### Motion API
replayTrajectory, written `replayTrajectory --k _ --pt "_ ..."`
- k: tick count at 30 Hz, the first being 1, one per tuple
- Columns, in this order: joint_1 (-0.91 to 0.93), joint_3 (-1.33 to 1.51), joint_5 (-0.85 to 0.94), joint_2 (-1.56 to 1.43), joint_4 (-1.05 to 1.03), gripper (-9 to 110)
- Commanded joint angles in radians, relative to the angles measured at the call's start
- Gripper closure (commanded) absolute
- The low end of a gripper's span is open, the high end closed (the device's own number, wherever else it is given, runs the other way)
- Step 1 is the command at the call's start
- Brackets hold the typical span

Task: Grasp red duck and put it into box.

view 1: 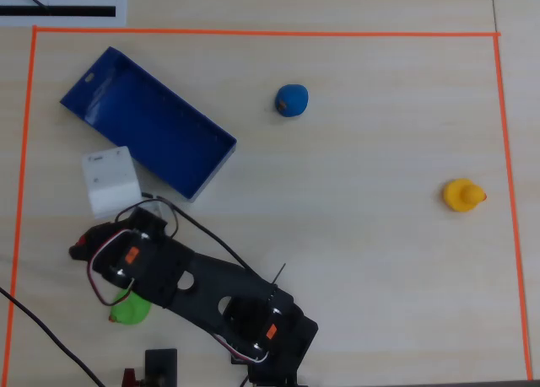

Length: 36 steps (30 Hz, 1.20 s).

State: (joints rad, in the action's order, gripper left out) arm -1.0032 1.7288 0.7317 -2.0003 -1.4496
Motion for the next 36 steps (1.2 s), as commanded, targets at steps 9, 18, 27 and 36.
replayTrajectory --k 9,18,27,36 --pt "-0.052 0.061 -0.144 0.155 0.296 63" --pt "-0.095 0.193 -0.235 0.229 0.456 60" --pt "-0.140 0.209 -0.287 0.230 0.494 61" --pt "-0.124 0.245 -0.284 0.270 0.583 61"
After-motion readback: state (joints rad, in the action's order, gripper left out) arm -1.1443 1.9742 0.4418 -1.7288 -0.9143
